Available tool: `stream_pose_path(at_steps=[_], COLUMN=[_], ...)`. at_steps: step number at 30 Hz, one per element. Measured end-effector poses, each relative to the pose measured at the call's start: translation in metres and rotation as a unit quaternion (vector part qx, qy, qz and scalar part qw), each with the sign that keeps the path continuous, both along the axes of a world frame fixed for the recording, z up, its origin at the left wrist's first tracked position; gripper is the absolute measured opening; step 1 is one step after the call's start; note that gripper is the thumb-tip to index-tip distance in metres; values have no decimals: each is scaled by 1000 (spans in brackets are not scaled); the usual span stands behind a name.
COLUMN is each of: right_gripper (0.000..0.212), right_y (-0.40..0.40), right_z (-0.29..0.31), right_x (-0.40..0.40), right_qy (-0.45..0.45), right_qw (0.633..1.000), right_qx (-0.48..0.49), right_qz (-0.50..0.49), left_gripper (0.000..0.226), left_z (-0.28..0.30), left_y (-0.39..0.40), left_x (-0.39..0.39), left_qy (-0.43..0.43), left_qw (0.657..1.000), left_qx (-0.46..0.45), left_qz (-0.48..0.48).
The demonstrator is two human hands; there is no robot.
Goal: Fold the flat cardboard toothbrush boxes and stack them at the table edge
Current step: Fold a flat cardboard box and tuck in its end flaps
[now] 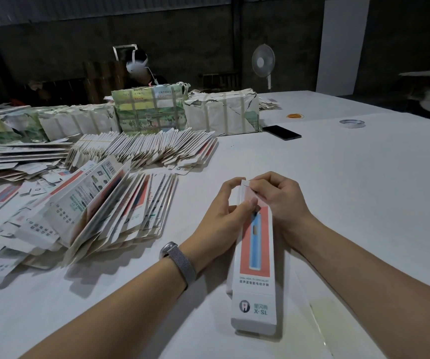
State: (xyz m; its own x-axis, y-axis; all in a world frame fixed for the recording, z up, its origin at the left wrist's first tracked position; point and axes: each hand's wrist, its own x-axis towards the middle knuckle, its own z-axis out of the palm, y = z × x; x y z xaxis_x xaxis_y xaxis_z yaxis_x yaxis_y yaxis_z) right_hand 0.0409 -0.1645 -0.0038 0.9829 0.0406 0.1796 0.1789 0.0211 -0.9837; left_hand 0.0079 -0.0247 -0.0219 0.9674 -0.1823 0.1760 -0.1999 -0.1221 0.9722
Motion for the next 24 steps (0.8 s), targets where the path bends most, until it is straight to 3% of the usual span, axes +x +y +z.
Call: stream_pose_path(at_steps=[6,16,24], right_gripper=[23,32,29], right_y=[0,-1,-1], right_z=[2,2,2], right_x=[4,4,4], right_qy=[-6,-5,-3], right_qw=[1000,999,1000], right_qx=[-1,-4,7], right_qz=[-24,-41,-22], left_gripper=[36,58,57], left_z=[-2,1,4], left_y=[0,0,-3], left_x=[0,-1,-5], left_qy=[7,14,11], left_qw=[1000,1000,1000], left_qx=[-4,9,0], left_qz=[-9,-8,-5])
